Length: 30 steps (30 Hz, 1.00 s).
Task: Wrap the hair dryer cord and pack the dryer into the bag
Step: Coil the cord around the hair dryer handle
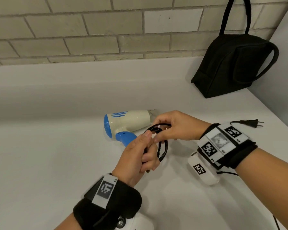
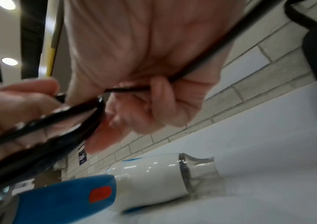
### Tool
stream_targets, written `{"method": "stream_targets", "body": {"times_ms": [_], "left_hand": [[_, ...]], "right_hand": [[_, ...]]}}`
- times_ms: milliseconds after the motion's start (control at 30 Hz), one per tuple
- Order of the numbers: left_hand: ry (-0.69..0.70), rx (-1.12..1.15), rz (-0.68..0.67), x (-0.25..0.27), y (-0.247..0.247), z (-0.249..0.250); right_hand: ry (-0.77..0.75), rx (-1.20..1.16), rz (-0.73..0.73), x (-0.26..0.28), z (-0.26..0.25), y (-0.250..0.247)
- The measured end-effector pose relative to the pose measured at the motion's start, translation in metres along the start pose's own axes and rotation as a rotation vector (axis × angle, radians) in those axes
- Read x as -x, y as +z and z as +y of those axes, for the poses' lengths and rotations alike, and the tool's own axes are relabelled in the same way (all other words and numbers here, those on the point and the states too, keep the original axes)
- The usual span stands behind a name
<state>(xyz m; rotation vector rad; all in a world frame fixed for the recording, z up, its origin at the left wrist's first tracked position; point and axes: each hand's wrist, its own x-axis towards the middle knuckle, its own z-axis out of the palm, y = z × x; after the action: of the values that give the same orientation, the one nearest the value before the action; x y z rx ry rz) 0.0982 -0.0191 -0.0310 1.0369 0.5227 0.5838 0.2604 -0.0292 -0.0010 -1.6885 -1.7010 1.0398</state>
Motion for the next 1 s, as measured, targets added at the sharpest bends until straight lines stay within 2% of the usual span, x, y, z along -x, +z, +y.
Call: {"method": "stream_targets", "body": {"times_ms": [100, 233, 400, 533, 567, 633, 700, 767, 900, 1000], "left_hand": [[0.033, 0.191, 0.045, 0.002, -0.009, 0.006], [0.079, 0.324, 0.125, 0.005, -0.017, 0.017], [0.093, 0.365, 0.153, 0.005, -0.015, 0.017], [0.113, 0.377, 0.16, 0.007, -0.015, 0.017], [0.118, 0.372, 0.165, 0.007, -0.015, 0.017], [0.132, 0.349, 0.174, 0.007, -0.015, 0.019], [0.147, 0.3, 0.191, 0.007, -0.012, 0.019], [0.164, 0.238, 0.199, 0.005, -0.008, 0.018], [0.206, -0.025, 0.185, 0.0, 0.001, 0.014], [0.209, -0.335, 0.161, 0.001, 0.008, 0.008]], "right_hand": [[0.12, 0.032, -0.025, 0.014, 0.017, -0.014], [0.184, -0.008, 0.111, 0.045, 0.043, -0.028], [-0.002, -0.271, 0.394, 0.073, 0.048, -0.027], [-0.104, -0.32, 0.581, 0.07, 0.041, -0.016], [-0.098, -0.253, 0.603, 0.067, 0.039, -0.012], [-0.085, 0.043, 0.577, 0.063, 0.034, 0.0], [-0.107, 0.421, 0.488, 0.06, 0.025, 0.012], [-0.119, 0.659, 0.372, 0.058, 0.012, 0.025], [-0.146, 0.823, 0.232, 0.062, -0.018, 0.045], [-0.233, 0.905, 0.355, 0.067, -0.031, 0.048]]}}
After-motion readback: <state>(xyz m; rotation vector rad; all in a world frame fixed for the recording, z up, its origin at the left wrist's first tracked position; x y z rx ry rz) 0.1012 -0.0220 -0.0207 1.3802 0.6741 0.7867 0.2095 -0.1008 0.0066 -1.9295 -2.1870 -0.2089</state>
